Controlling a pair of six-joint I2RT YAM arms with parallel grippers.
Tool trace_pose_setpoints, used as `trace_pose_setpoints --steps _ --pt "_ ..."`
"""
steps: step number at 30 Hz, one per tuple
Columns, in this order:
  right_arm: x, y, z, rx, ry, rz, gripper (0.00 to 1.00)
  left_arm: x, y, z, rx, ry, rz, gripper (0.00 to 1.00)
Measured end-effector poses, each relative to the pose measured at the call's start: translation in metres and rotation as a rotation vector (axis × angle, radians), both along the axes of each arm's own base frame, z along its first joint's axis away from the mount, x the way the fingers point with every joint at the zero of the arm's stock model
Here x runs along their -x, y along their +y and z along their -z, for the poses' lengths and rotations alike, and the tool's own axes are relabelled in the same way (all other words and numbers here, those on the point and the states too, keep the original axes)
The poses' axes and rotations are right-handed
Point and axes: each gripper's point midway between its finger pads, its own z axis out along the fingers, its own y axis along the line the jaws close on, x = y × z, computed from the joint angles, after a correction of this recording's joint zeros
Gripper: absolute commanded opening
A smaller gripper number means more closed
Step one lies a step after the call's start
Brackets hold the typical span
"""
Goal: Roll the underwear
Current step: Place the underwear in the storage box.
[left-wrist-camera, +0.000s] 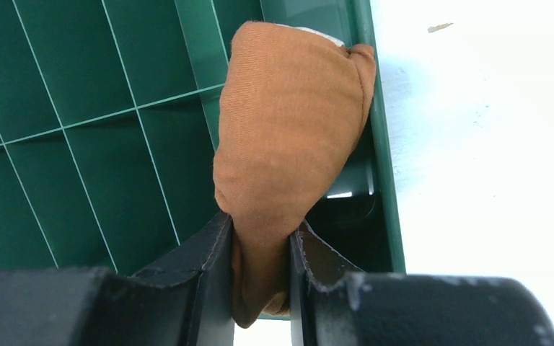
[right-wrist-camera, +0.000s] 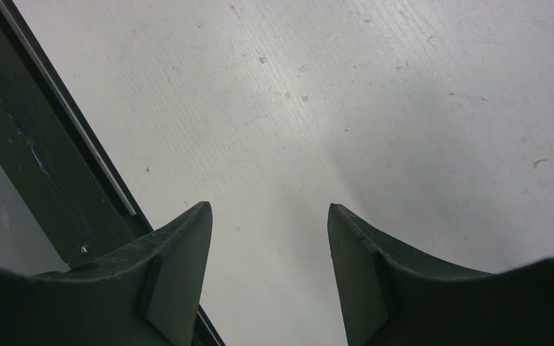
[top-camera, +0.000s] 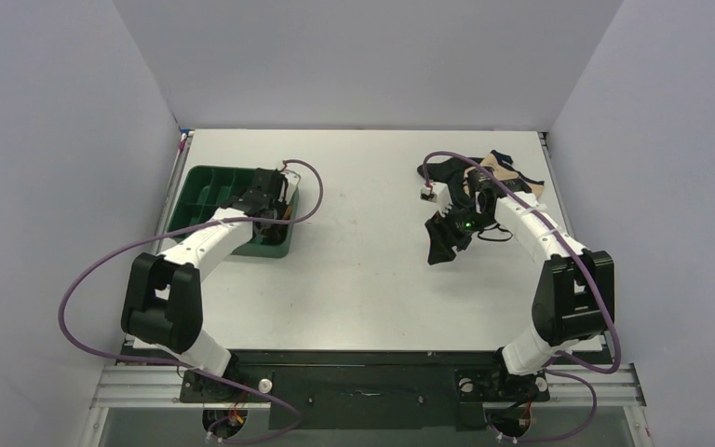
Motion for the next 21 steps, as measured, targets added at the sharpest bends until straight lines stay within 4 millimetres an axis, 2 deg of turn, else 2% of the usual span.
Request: trace_pose_setpoints --steps 16,21 --pt "0.002 0.001 0.007 0.001 0.034 -0.002 0.56 -0.004 -0.019 0.0 0.083 0.122 -0.053 0.0" --pt "0.003 0.013 0.01 -0.007 0.047 -0.011 0.56 -0.004 -0.022 0.001 0.103 0.138 -0.075 0.0"
